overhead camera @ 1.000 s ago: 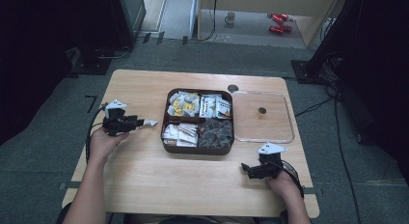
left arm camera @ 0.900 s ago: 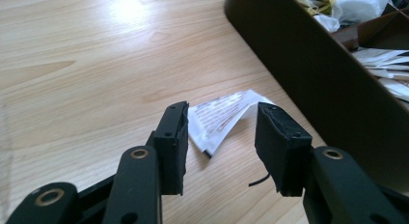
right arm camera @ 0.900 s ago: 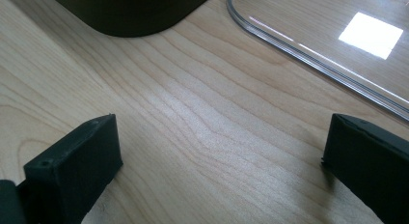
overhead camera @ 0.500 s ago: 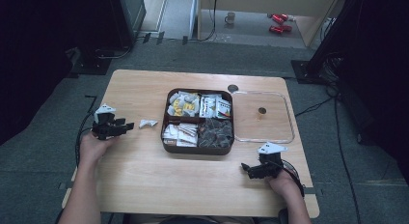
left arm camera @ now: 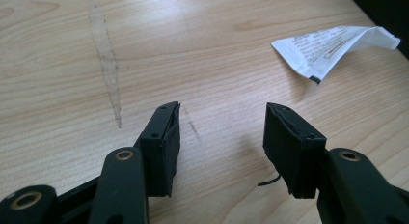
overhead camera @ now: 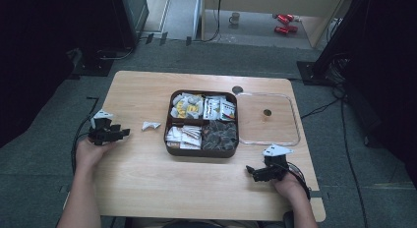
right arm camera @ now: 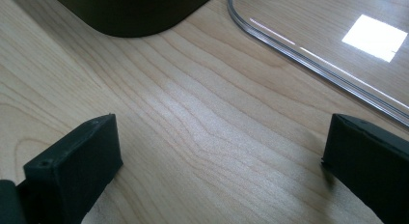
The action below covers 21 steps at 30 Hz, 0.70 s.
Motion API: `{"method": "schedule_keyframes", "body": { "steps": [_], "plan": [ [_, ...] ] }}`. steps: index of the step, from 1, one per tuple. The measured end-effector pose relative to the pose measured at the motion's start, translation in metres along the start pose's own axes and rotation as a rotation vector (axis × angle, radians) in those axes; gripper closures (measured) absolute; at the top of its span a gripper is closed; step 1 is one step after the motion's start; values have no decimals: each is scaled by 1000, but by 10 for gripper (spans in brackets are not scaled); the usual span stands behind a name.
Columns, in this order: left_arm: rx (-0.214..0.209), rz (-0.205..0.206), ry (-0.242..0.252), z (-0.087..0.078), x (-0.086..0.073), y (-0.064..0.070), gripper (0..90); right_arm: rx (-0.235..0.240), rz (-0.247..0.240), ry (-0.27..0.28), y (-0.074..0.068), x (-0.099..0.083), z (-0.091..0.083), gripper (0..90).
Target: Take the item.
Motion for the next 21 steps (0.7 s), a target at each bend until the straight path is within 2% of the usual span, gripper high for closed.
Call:
{"method": "schedule_keyframes", "body": {
  "steps": [2, 7, 15, 21],
  "plan": [
    [-3, -2, 4, 0, 0, -1, 473, 0, 0, 0, 0, 0, 0, 0],
    [18, 52, 40, 1, -3, -3, 434, 1, -2, 1, 0, 0, 0, 0],
    [51, 114, 70, 3, -6, -4, 341, 1, -1, 2, 0, 0, 0, 0],
    [67, 92, 103, 7, -7, -3, 263, 1, -1, 2, 0, 0, 0, 0]
  ]
}}
Point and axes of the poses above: each handheld gripper's, and its own axes: z roughly forward along the jaws, x roughly out of its top, y roughly to its right, the point moved 5 cm from there along z, roughly forward along the jaws, and after that the axes turned 14 degrees about -z, right-handed, at the moved point
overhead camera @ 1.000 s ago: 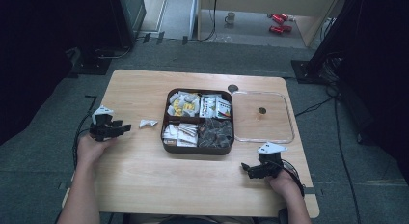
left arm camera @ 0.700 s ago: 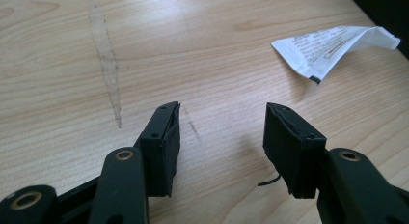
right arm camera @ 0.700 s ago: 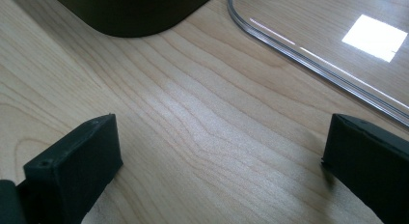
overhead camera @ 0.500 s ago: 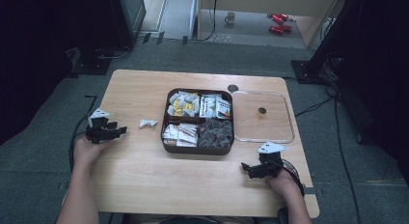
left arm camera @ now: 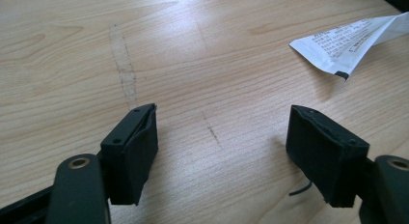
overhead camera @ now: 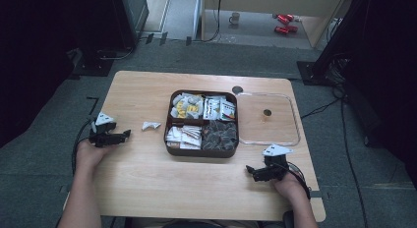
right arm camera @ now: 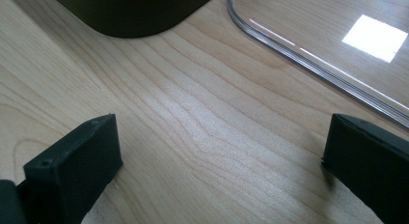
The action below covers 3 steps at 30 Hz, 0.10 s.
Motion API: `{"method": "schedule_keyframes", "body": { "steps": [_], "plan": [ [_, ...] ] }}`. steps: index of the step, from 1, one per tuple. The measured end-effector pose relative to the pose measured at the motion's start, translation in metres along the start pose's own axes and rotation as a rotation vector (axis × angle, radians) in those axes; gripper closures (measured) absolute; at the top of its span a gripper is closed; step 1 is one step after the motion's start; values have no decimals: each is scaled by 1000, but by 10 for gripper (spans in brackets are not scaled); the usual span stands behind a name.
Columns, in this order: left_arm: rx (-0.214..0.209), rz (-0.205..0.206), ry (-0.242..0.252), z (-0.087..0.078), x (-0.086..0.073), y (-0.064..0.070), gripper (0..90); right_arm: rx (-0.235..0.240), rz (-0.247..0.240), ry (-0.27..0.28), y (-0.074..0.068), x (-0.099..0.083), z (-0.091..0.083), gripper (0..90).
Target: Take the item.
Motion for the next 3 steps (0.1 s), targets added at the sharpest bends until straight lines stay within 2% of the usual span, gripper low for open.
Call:
{"method": "schedule_keyframes", "body": {
  "steps": [3],
  "plan": [
    [11, -6, -3, 1, 0, 0, 235, 0, 0, 0, 0, 0, 0, 0]
  ]
}}
Point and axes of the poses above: each handheld gripper's, and its own axes: z roughly forward along the jaws, x roughly out of its top, y roughly to its right, the point moved 5 cm from there along z, roughly forward along the jaws, and after that the axes turned 14 degrees about -z, right-handed, at the moved point
